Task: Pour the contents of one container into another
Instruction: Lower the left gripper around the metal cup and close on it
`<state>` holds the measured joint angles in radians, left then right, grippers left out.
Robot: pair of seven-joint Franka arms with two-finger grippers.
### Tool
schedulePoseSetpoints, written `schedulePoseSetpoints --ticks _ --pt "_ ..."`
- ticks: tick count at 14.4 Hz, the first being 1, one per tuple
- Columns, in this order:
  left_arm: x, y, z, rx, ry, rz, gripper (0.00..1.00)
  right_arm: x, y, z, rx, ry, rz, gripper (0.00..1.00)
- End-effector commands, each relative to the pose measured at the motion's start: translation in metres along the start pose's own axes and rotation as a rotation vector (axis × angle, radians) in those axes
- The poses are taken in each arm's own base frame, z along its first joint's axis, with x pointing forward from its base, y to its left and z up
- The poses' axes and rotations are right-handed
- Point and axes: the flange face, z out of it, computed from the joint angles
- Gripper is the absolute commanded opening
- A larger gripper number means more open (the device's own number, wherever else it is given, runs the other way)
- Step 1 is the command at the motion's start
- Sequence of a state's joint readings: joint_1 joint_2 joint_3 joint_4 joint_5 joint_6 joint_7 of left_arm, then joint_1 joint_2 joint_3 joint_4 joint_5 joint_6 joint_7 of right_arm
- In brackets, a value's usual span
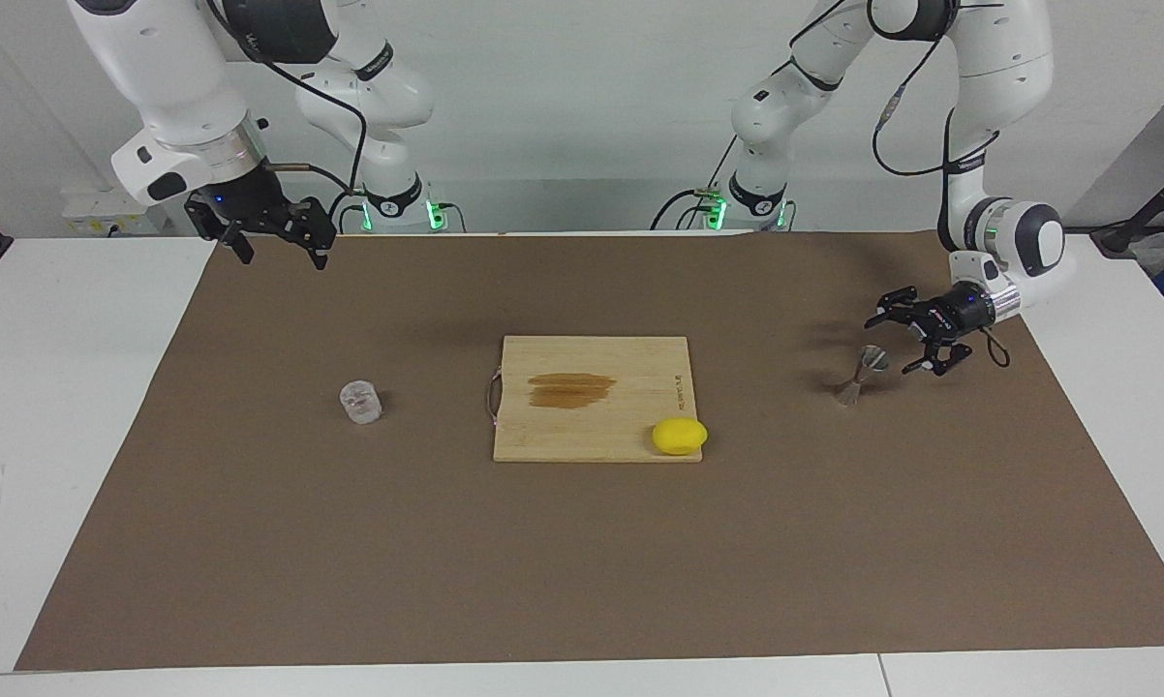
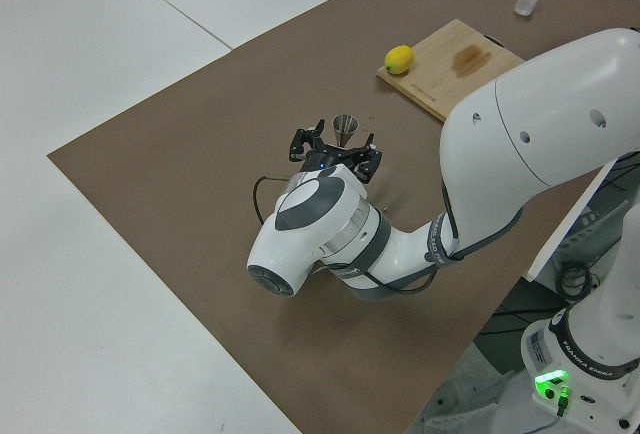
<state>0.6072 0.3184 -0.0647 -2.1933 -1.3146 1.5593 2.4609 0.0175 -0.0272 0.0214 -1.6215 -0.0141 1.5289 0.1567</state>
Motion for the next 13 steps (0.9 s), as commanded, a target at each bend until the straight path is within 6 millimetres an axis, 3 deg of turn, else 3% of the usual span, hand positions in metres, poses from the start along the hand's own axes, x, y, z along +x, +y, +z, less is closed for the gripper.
schedulePoseSetpoints --ticks 1,8,13 --pt "-0.004 0.003 0.009 0.024 0.007 0.015 1.0 -0.002 0.003 -0.003 -0.007 0.002 -0.015 1.0" --pt "-0.007 0.0 0.022 0.056 0.001 0.032 0.97 -0.002 0.003 -0.003 -0.007 0.002 -0.013 1.0" --pt "-0.005 -0.003 0.019 0.08 0.013 0.032 0.67 -0.002 0.003 -0.003 -0.007 0.002 -0.015 1.0"
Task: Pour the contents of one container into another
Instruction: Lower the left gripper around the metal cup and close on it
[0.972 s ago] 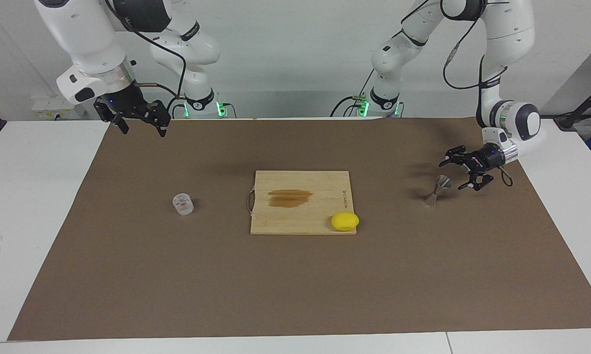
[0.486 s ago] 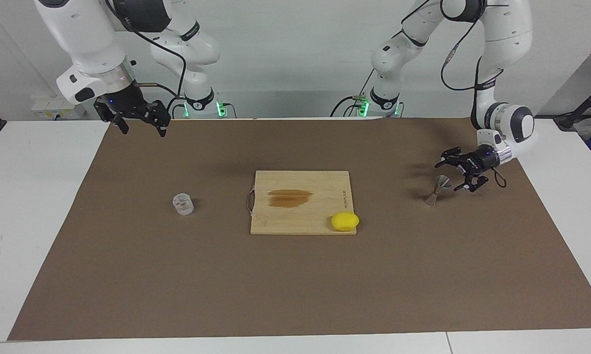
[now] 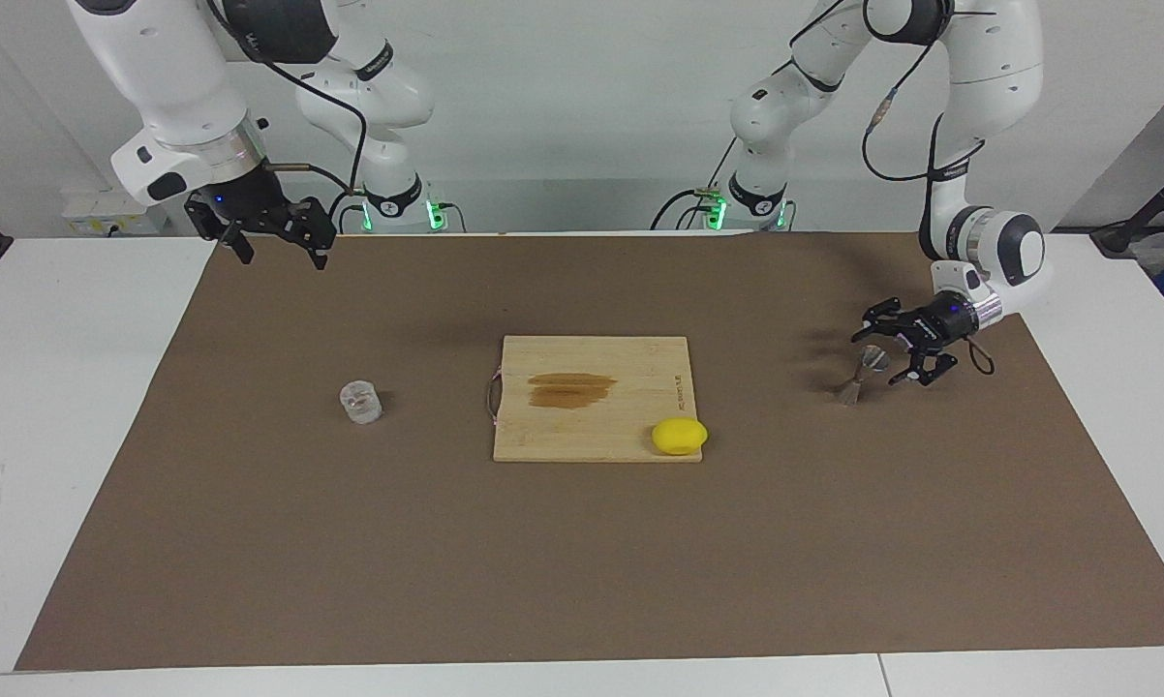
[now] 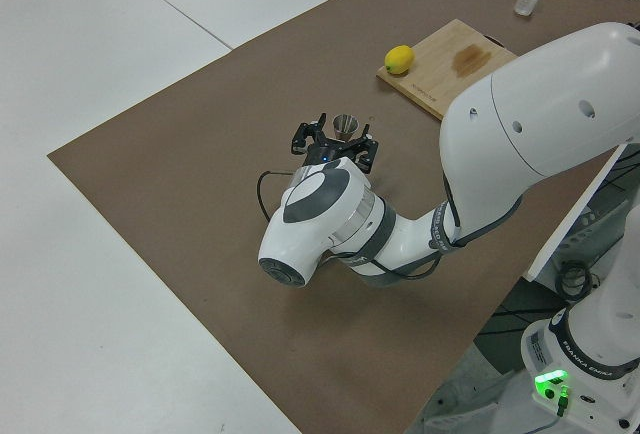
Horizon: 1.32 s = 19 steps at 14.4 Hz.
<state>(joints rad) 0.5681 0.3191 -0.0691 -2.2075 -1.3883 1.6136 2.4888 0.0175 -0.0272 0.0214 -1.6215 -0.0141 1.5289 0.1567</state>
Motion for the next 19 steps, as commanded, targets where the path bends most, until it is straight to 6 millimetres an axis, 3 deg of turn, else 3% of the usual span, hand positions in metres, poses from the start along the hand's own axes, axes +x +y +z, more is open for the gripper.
schedulePoseSetpoints --ticks 1,4,8,12,13,19 --pt "-0.003 0.001 -0.001 0.04 0.011 0.014 0.63 -0.002 0.003 -0.003 -0.007 0.002 -0.013 1.0" --pt "0.002 -0.005 -0.003 0.056 0.021 0.023 0.47 -0.002 0.003 -0.003 -0.007 0.002 -0.013 1.0" --pt "0.013 -0.016 0.005 0.029 0.045 0.052 0.42 -0.002 0.003 -0.003 -0.007 0.002 -0.015 1.0" --pt "0.015 -0.014 0.016 0.004 0.054 0.055 0.36 -0.002 0.003 -0.003 -0.007 0.002 -0.015 1.0" --pt "0.018 -0.012 0.024 -0.02 0.07 0.058 0.31 -0.002 0.003 -0.003 -0.007 0.002 -0.015 1.0" --pt "0.052 0.007 0.107 -0.169 0.13 0.094 0.31 -0.002 0.003 -0.003 -0.006 0.002 -0.013 1.0"
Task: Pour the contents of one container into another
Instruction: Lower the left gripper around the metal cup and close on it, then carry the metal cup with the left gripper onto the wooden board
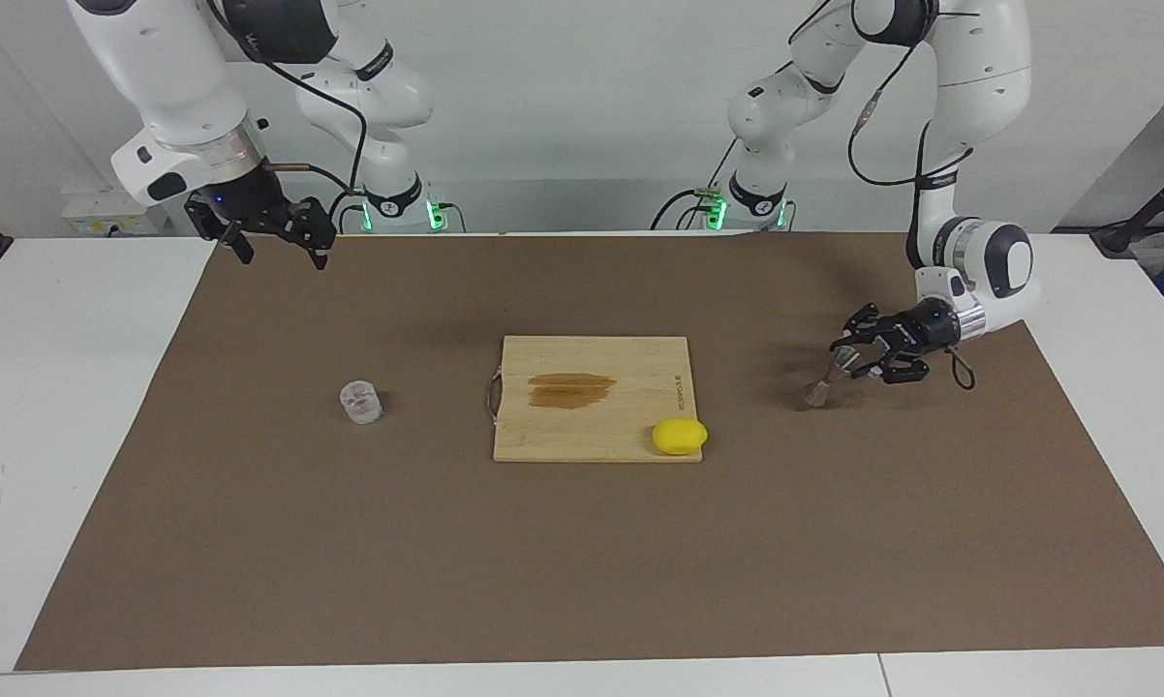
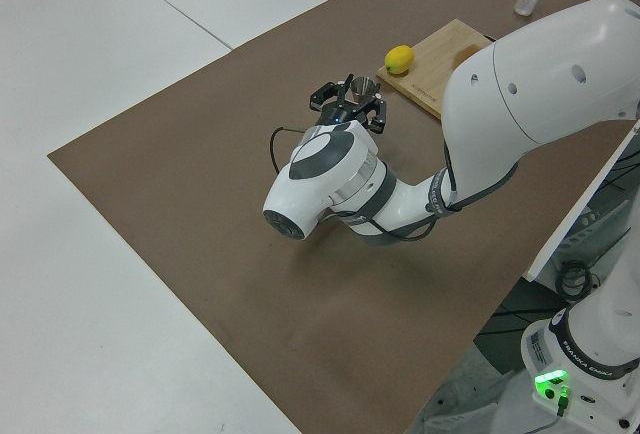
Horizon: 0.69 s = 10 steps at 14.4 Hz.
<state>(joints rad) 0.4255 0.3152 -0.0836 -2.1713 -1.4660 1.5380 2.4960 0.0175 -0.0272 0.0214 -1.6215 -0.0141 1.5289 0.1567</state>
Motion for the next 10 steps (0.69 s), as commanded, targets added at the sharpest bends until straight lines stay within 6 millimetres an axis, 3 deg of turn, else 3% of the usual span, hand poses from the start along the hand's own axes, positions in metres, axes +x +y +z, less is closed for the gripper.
schedulePoseSetpoints --ticks 1,6,10 --pt "0.022 0.006 0.038 -0.052 0.026 0.044 0.31 -0.002 0.004 -0.003 -0.007 0.002 -0.013 1.0" --pt "0.051 0.036 0.105 -0.137 0.026 0.009 0.31 -0.002 0.003 -0.003 -0.007 0.002 -0.015 1.0" --pt "0.045 0.069 0.162 -0.158 0.034 -0.027 0.32 -0.002 0.003 -0.003 -0.007 0.002 -0.015 1.0"
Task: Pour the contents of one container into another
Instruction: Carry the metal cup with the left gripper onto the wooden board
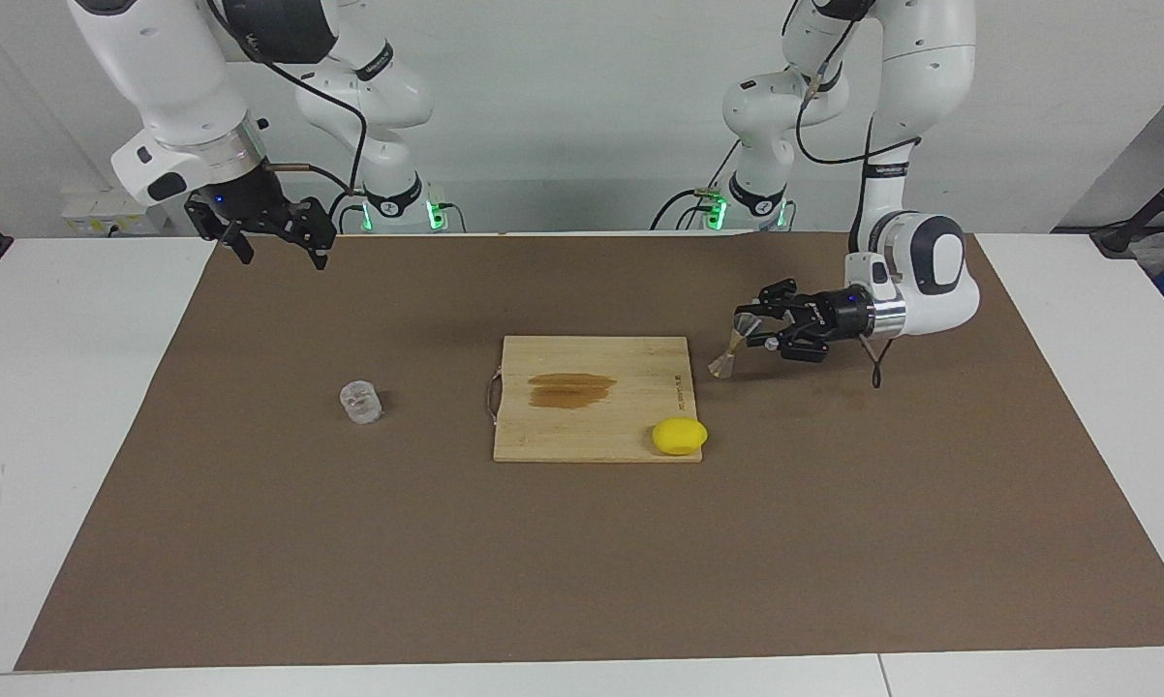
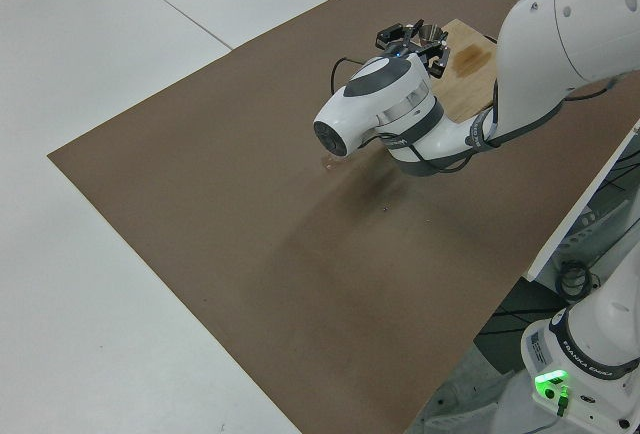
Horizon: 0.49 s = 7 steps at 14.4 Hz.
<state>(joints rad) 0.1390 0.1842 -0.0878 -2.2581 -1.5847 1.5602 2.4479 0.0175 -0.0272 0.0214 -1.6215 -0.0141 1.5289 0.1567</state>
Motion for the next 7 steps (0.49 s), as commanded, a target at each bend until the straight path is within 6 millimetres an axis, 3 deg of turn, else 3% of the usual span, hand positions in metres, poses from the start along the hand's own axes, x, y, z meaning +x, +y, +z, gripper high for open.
schedulePoseSetpoints --ticks 1,7 --pt "0.0 0.016 0.032 0.039 -0.021 -0.021 0.32 -0.003 0.004 -0.002 -0.008 -0.004 -0.021 1.0" --pt "0.004 0.033 0.133 0.119 -0.061 -0.036 0.33 -0.002 0.006 -0.003 -0.007 0.003 -0.018 1.0"
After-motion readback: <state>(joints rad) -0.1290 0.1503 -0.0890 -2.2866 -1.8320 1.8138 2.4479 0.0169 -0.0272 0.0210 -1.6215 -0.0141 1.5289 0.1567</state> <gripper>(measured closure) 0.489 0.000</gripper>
